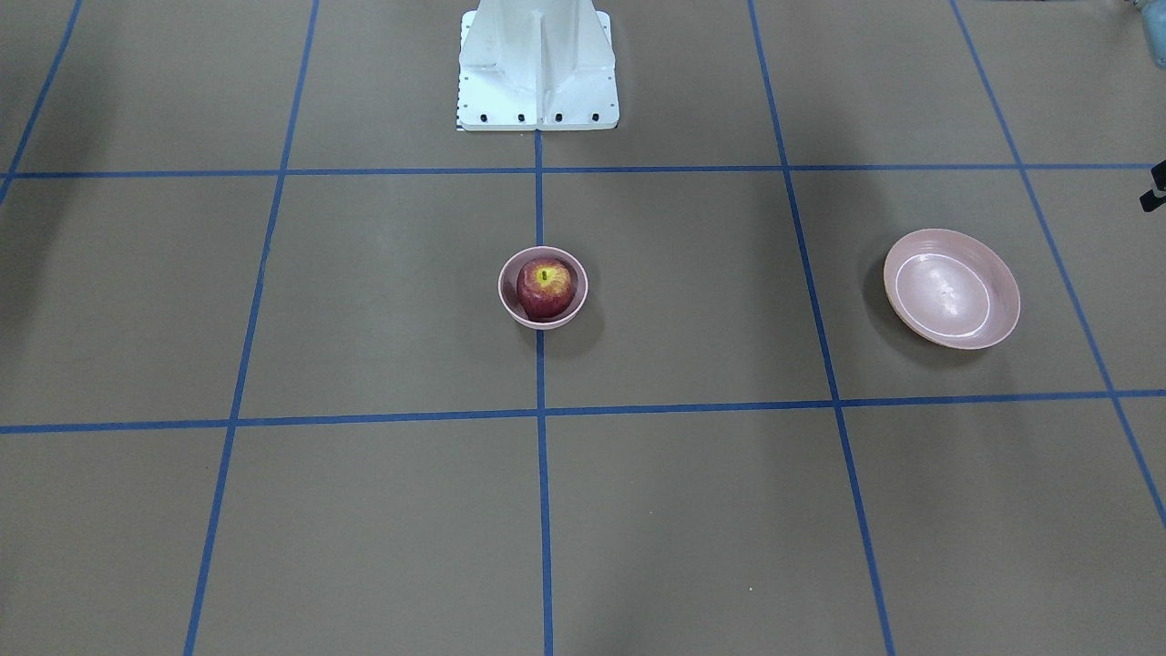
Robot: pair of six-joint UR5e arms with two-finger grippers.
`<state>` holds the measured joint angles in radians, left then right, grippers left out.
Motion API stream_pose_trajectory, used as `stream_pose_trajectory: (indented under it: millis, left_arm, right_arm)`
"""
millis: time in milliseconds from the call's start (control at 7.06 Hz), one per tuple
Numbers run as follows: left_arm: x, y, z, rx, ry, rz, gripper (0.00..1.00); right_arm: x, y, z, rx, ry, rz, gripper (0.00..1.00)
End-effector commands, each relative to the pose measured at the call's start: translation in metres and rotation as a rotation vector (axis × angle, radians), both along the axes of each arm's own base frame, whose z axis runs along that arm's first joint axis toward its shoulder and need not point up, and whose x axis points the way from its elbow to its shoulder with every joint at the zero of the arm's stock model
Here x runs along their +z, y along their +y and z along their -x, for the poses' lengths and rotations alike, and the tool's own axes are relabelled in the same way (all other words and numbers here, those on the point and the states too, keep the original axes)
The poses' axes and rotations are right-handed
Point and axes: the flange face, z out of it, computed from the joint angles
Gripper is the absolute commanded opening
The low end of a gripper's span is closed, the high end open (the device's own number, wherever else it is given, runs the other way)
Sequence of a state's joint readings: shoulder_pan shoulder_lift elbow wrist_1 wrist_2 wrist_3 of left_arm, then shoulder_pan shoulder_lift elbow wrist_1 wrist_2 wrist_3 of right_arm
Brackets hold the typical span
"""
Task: Move apple from plate to bowl
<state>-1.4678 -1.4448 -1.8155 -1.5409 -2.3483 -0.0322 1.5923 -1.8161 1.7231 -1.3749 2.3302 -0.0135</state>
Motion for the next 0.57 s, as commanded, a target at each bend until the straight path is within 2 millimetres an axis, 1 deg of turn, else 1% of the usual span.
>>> stream_pose_trajectory:
  millis: [0,283,425]
  left_arm:
    - [0.024,0.020,0.004,-0.002,-0.002,0.047,0.98]
    - [0.033,0.036,0.010,-0.011,-0.001,0.070,0.98]
    - [0.032,0.036,0.013,-0.019,0.000,0.068,0.98]
  right_arm:
    - [-0.007,-0.007,0.001,0.012,-0.012,0.011,1.00]
    - [-0.006,-0.008,0.001,0.014,-0.013,0.016,1.00]
    - [-0.006,-0.008,0.001,0.014,-0.013,0.016,1.00]
